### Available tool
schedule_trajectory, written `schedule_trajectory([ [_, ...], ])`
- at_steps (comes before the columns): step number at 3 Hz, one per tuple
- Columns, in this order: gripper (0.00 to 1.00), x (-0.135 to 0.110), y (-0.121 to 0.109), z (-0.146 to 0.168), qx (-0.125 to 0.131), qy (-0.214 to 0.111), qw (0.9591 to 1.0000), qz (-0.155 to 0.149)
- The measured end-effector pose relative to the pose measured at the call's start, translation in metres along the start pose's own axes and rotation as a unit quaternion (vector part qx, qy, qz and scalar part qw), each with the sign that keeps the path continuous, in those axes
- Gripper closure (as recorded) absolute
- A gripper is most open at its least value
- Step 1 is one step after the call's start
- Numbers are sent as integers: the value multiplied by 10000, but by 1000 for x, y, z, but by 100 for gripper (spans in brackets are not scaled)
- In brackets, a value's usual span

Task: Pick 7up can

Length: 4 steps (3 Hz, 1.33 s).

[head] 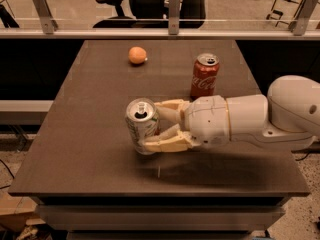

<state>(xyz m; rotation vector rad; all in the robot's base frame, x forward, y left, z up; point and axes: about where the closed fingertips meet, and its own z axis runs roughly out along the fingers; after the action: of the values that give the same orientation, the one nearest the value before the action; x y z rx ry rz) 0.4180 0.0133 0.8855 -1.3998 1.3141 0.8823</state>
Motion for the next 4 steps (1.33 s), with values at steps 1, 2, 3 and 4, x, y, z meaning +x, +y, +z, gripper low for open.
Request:
schedule_trajectory([
  [1, 100, -10, -1, -15, 116, 197, 9997, 88],
  [2, 100, -24, -7, -23, 81, 199, 9995, 215],
  [3, 100, -40, -15, -26, 34, 221, 9993, 302],
  [4, 100, -53, -20, -27, 29, 314, 9987, 400],
])
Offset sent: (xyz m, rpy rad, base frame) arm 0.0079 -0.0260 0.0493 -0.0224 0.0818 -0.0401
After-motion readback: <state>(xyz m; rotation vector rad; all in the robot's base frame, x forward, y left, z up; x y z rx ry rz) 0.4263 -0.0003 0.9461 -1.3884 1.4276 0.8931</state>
